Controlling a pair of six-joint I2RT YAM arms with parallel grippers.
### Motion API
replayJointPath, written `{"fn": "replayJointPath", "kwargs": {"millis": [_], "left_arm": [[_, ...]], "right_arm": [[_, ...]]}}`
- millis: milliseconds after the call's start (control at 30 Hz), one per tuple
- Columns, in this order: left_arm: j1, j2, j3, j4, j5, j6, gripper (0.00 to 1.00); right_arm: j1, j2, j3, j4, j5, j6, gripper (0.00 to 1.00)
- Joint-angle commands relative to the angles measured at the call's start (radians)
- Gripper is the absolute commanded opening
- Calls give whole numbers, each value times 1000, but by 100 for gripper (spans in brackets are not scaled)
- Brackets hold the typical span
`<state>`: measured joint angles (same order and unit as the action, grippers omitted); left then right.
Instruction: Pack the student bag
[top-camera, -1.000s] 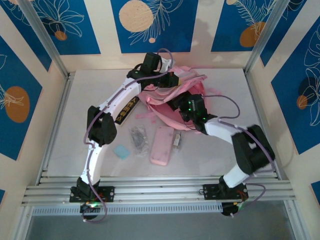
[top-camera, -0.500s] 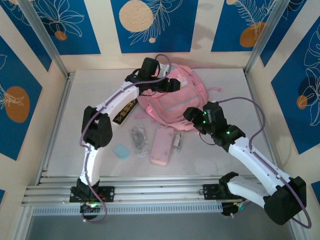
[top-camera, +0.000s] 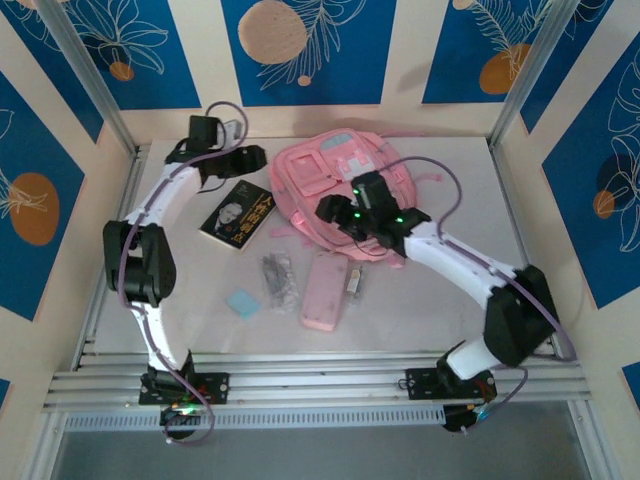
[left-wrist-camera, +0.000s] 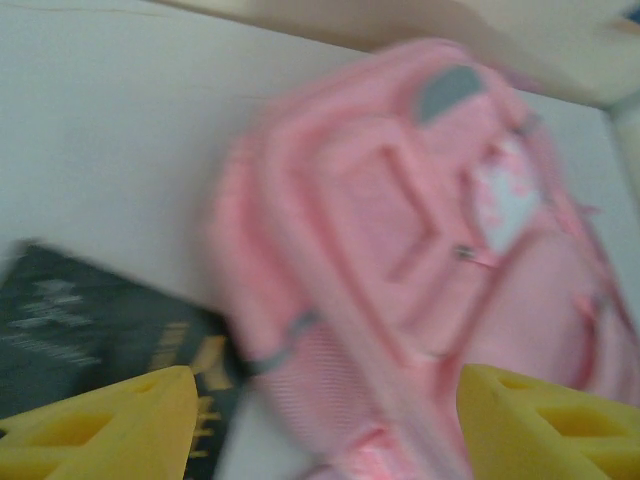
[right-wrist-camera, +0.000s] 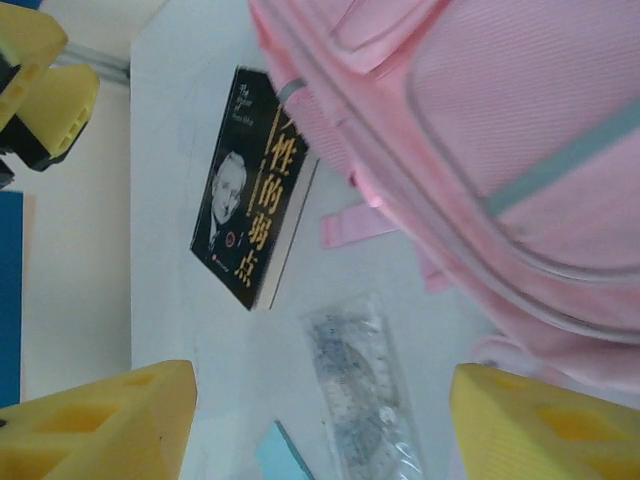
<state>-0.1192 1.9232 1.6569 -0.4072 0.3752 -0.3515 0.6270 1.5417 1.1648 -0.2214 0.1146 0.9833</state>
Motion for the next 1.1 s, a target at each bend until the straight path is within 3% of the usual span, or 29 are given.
{"fn": "replayJointPath", "kwargs": {"millis": [0, 200, 633, 833, 1067], "left_arm": [[74, 29, -38, -23, -58, 43, 69], [154, 103, -34, -74, -69, 84, 70], [158, 246, 34, -234, -155, 167, 70], [154, 206, -58, -222, -77, 122, 64], [141, 84, -243, -143, -64, 65, 58]], "right_arm": [[47, 126, 107, 79, -55, -18, 68], [112, 342, 271, 93, -19, 25, 66], [162, 695, 555, 97, 1, 99, 54], [165, 798, 647, 53, 23, 156, 54], [166, 838, 693, 9, 63, 154, 54]]}}
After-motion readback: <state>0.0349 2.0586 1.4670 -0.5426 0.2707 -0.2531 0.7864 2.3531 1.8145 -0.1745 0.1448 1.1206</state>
